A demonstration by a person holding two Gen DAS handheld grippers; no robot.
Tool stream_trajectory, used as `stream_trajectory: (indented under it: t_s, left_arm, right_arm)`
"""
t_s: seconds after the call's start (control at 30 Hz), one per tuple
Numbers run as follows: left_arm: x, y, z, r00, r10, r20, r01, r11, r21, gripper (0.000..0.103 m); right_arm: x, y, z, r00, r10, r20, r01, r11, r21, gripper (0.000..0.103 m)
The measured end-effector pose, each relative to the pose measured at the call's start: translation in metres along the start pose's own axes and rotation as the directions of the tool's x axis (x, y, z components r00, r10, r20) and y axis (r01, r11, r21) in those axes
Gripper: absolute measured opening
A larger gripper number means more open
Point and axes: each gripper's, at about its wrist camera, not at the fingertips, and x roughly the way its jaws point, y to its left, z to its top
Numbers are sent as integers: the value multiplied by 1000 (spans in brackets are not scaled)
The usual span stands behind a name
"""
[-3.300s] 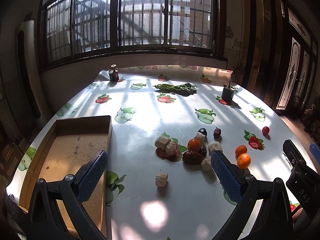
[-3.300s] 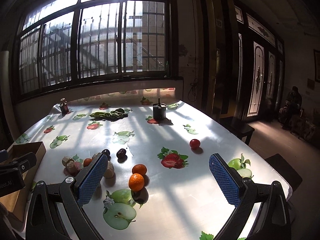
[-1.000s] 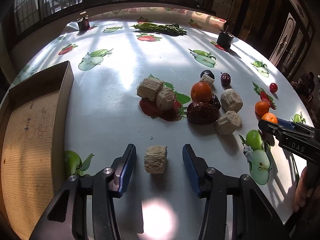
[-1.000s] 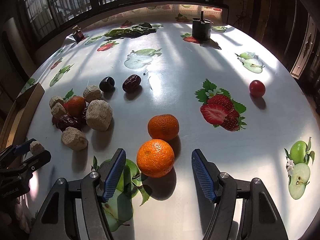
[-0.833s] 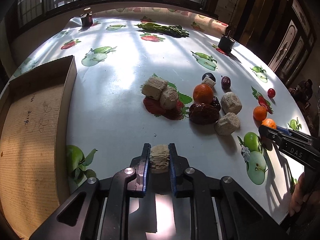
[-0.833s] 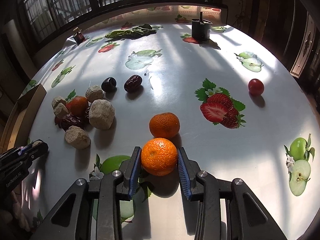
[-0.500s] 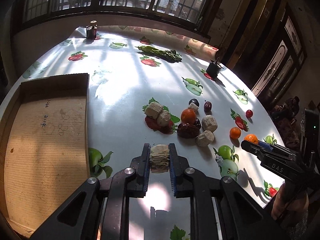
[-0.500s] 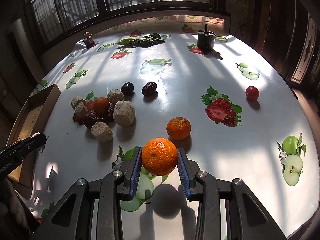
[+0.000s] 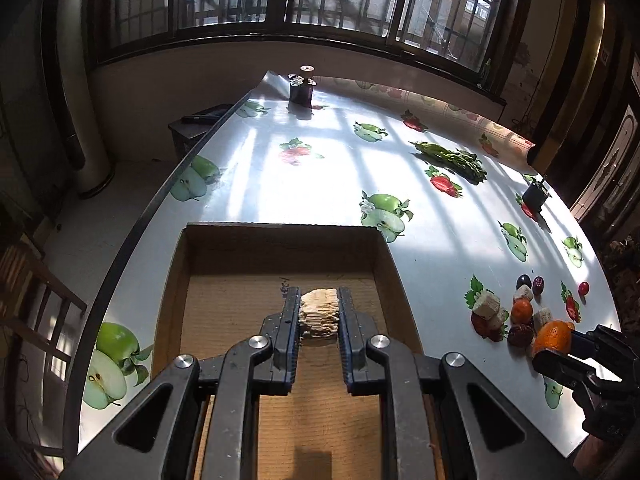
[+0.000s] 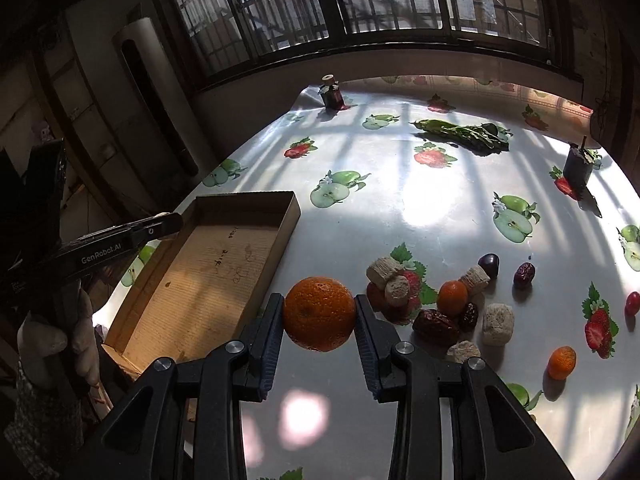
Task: Organize fruits
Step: 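Carry a beige rice cake into the tray with the left tool while the right tool carries an orange there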
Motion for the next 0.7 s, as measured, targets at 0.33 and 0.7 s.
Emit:
stream_trajectory:
  t_s: [0.33, 0.7]
  left_arm:
    - [92, 62, 11, 982, -7, -187, -23, 987, -161, 16]
    - [88, 74, 9, 987, -41, -158, 5, 976, -219, 39]
  right_arm:
    - [134, 84, 40, 989, -72, -128, 44, 977, -209, 38]
    - [187, 70, 53, 977, -86, -195, 56, 986, -157, 42]
